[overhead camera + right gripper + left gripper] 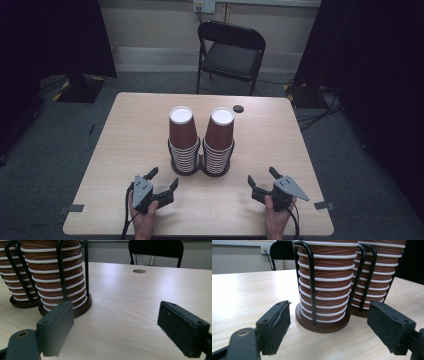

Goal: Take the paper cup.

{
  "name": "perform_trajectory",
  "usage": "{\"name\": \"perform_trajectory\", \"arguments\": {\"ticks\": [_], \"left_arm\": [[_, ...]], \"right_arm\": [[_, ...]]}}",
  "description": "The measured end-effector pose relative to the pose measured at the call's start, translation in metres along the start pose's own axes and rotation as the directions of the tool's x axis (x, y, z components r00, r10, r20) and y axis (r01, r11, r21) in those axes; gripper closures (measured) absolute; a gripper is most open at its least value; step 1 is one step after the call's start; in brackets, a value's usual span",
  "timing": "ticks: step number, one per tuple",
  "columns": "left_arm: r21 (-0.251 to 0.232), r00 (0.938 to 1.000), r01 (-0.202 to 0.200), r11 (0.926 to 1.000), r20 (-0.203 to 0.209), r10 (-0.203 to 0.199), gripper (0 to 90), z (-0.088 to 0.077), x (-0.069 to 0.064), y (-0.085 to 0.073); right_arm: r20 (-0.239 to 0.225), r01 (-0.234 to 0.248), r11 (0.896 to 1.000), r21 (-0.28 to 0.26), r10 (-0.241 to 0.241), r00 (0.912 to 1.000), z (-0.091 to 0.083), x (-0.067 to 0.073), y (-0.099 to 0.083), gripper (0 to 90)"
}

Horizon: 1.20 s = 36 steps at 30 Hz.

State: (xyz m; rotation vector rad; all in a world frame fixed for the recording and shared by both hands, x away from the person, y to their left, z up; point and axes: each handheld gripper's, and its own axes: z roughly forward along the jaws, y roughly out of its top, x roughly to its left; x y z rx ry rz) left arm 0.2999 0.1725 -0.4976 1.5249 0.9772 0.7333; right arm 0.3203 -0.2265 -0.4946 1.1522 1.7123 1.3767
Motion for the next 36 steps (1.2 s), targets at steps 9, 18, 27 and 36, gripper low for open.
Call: {"name": "perform_trajectory", "arguments": {"ticks": [9,18,27,36], "left_arm": [[0.006,0.9996,-0.027,0.9996,0.005,0.027,16.9,0.001,-0.002,0.000],[-0.007,1.0000,0.002,1.0000,0.005,-0.001,16.9,-0.001,0.000,0.000],[-0.003,0.9996,-0.020,0.9998,0.018,0.020,16.6,0.000,0.000,0.000],[0.031,1.0000,-0.002,0.9995,0.008,0.002,17.4,0.003,0.000,0.001]], "right_arm": [[0.018,-0.004,1.000,0.010,0.003,0.9998,-0.001,0.002,0.000,13.2],[-0.025,-0.017,0.999,0.041,0.018,0.9995,0.003,0.005,0.001,14.2],[-0.080,-0.057,0.998,0.039,0.060,0.9950,0.003,0.012,0.011,13.8],[-0.125,-0.042,0.999,0.013,0.043,0.9912,0.006,0.017,0.022,18.5]]}}
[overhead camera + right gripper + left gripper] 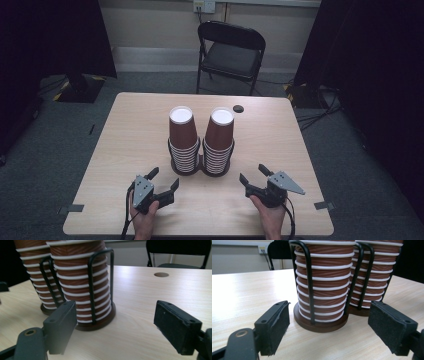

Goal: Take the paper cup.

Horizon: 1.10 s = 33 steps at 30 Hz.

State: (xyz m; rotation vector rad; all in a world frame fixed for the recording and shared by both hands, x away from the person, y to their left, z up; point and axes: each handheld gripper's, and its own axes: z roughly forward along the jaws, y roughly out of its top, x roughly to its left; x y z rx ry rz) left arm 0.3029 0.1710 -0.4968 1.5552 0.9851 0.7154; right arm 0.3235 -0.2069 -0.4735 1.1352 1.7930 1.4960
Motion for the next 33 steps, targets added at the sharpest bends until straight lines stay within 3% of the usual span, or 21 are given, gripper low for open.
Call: {"name": "perform_trajectory", "arguments": {"ticks": [6,11,21,24,33], "left_arm": [[0.018,0.9999,-0.012,0.9998,-0.002,0.012,17.3,0.002,-0.001,0.001],[-0.002,1.0000,0.000,1.0000,0.007,0.000,15.7,0.000,0.000,0.000],[0.017,0.9992,0.001,0.9999,0.040,-0.001,15.9,0.001,0.001,0.001],[0.011,0.9996,0.000,0.9999,0.029,0.000,16.0,0.000,0.000,0.000],[0.000,0.9995,0.004,1.0000,0.030,-0.004,16.1,0.000,0.000,0.000]], "right_arm": [[-0.029,0.008,1.000,-0.006,-0.008,0.9995,0.002,0.002,0.008,20.1],[-0.053,0.005,1.000,-0.010,-0.005,0.9986,0.006,0.006,0.012,17.8],[-0.092,0.028,0.999,-0.041,-0.032,0.9952,0.014,0.014,0.037,16.9],[-0.094,0.055,0.998,-0.040,-0.058,0.9938,0.017,0.017,0.046,16.9],[-0.127,0.055,0.996,-0.071,-0.063,0.9898,0.024,0.019,0.069,16.9]]}}
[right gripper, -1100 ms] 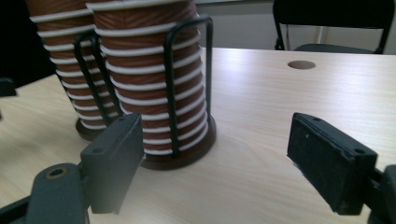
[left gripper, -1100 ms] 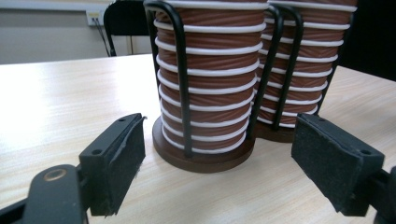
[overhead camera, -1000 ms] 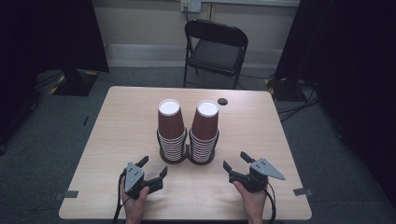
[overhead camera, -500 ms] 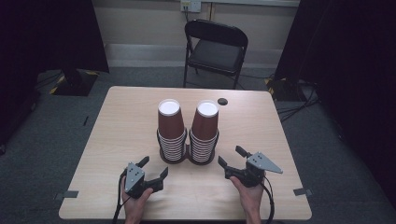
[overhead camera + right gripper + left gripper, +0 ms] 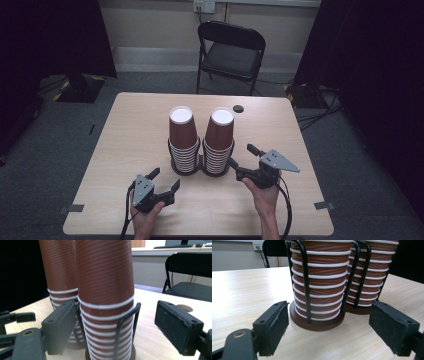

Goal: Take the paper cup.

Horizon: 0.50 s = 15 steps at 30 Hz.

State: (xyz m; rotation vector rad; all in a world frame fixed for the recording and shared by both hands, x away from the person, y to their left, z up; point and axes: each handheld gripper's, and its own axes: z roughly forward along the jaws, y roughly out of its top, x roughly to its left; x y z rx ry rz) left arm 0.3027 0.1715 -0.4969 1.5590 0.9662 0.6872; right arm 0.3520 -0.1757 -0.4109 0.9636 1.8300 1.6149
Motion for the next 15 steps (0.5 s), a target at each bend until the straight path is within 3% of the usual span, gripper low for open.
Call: {"name": "perform_trajectory", "arguments": {"ticks": [15], "left_arm": [[0.001,1.0000,-0.006,1.0000,0.003,0.006,16.5,0.000,-0.001,0.000]], "right_arm": [[-0.026,0.023,1.000,-0.009,-0.023,0.9994,0.020,0.003,0.035,13.2]]}}
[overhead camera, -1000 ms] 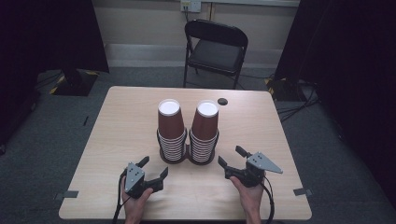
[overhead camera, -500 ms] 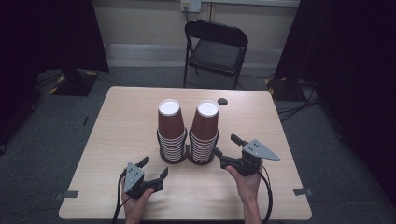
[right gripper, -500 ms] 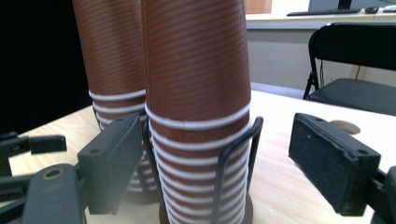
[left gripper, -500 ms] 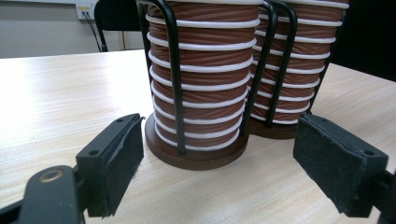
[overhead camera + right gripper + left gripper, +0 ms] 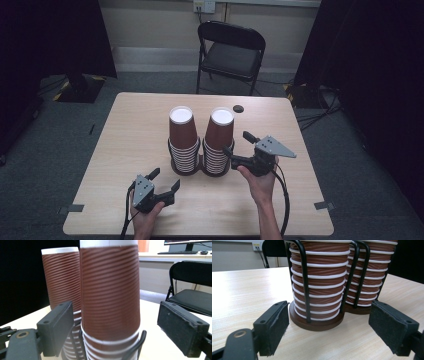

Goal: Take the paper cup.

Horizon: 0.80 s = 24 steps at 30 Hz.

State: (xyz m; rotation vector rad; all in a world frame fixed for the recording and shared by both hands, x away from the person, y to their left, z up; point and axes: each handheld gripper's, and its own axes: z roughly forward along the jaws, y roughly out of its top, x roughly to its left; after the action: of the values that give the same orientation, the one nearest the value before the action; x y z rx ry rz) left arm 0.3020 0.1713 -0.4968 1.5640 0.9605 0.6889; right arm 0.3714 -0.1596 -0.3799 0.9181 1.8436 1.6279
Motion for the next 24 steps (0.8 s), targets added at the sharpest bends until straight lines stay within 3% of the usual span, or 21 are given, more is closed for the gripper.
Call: {"name": "perform_trajectory", "arguments": {"ticks": [14,16,24], "left_arm": [[0.003,0.9999,-0.016,0.9999,-0.001,0.016,17.1,0.000,-0.001,0.000],[-0.001,1.0000,-0.003,1.0000,-0.003,0.003,17.1,0.000,-0.001,0.000],[-0.004,1.0000,-0.004,1.0000,-0.002,0.004,17.6,0.000,-0.001,0.000]], "right_arm": [[-0.052,0.011,1.000,-0.022,-0.012,0.9986,0.014,0.001,0.030,13.1],[-0.056,0.011,1.000,-0.029,-0.013,0.9983,0.018,0.001,0.038,12.9],[-0.076,0.000,1.000,-0.007,0.000,0.9971,0.038,-0.001,0.042,12.9]]}}
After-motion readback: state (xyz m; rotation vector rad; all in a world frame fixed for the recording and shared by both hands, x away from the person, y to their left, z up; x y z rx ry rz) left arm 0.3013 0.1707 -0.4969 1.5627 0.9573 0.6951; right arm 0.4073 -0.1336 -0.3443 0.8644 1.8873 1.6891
